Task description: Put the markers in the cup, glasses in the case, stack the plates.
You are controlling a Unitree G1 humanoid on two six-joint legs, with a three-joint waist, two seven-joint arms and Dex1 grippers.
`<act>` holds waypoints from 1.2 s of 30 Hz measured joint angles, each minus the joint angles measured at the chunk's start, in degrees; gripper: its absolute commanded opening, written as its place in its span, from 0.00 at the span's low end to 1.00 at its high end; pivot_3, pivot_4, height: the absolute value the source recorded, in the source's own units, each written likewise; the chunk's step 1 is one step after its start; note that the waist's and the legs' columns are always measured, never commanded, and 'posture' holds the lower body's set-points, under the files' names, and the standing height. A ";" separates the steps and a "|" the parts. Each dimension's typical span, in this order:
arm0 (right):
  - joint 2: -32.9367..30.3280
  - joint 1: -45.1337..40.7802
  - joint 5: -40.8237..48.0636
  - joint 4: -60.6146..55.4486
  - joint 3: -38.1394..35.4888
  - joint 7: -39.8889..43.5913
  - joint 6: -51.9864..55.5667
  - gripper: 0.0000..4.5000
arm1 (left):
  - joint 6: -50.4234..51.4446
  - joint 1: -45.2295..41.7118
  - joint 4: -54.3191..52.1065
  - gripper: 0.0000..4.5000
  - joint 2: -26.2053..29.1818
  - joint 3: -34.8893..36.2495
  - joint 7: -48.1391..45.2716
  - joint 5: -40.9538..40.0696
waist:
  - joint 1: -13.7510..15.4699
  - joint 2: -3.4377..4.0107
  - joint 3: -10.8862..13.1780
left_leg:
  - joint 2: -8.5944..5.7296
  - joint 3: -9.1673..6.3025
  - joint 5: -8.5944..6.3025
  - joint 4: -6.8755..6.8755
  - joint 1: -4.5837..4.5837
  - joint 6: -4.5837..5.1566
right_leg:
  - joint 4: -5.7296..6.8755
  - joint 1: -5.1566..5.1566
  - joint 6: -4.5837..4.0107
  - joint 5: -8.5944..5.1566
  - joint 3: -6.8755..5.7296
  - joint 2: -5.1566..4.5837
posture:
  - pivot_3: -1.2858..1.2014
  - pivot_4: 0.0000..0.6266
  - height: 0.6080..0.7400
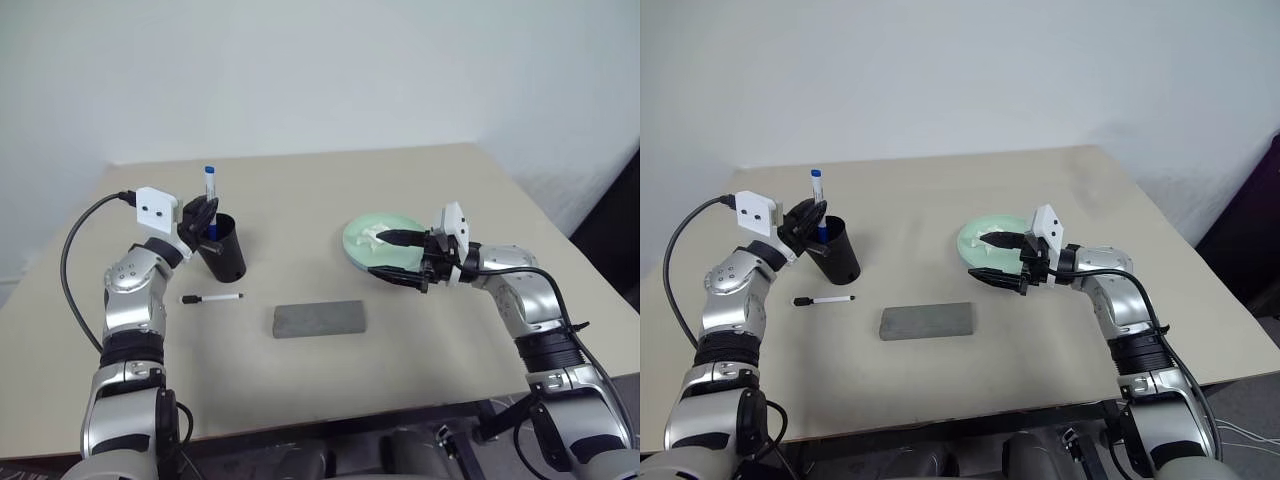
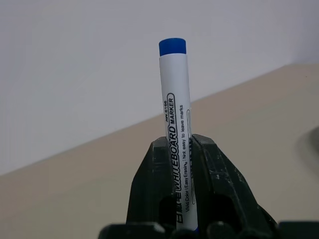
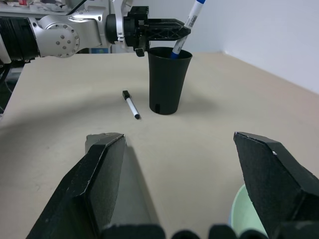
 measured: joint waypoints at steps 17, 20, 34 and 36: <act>0.13 -0.66 -0.03 0.96 -0.13 0.01 -0.82 0.84 | 0.78 -1.47 0.39 0.92 1.21 0.20 -3.47 -3.03 | -0.03 -0.01 0.00 | 0.01 0.00 0.00 0.00 -0.02 0.00 | 0.00 -0.01 0.00 0.00 -0.03 0.01 | 0.52 0.00 1.00; 0.11 -0.69 -0.05 1.32 -0.13 0.02 -1.04 0.84 | 4.50 -1.91 -2.39 0.92 5.06 0.16 -10.50 -6.05 | -0.27 -0.01 0.00 | 0.01 0.02 -0.01 -0.03 -0.01 0.01 | 0.00 -0.03 0.00 0.00 -0.01 0.02 | 0.52 0.00 1.00; 0.63 -2.75 -0.27 4.49 0.24 0.33 -2.54 0.84 | 24.33 1.25 -20.15 0.92 26.86 -15.34 -44.16 -4.51 | -1.00 0.07 0.06 | 0.10 0.06 0.00 -0.11 0.02 0.01 | 0.00 -0.05 -0.02 -0.03 -0.01 0.06 | 0.52 0.00 1.00; 0.68 -3.04 -0.50 4.92 0.26 0.42 -2.91 0.84 | 23.12 0.95 -19.80 0.92 27.67 -19.21 -45.97 -0.97 | -1.04 0.07 0.06 | 0.12 0.06 -0.01 -0.12 0.03 0.01 | 0.00 -0.05 -0.02 -0.03 -0.02 0.06 | 0.52 0.00 1.00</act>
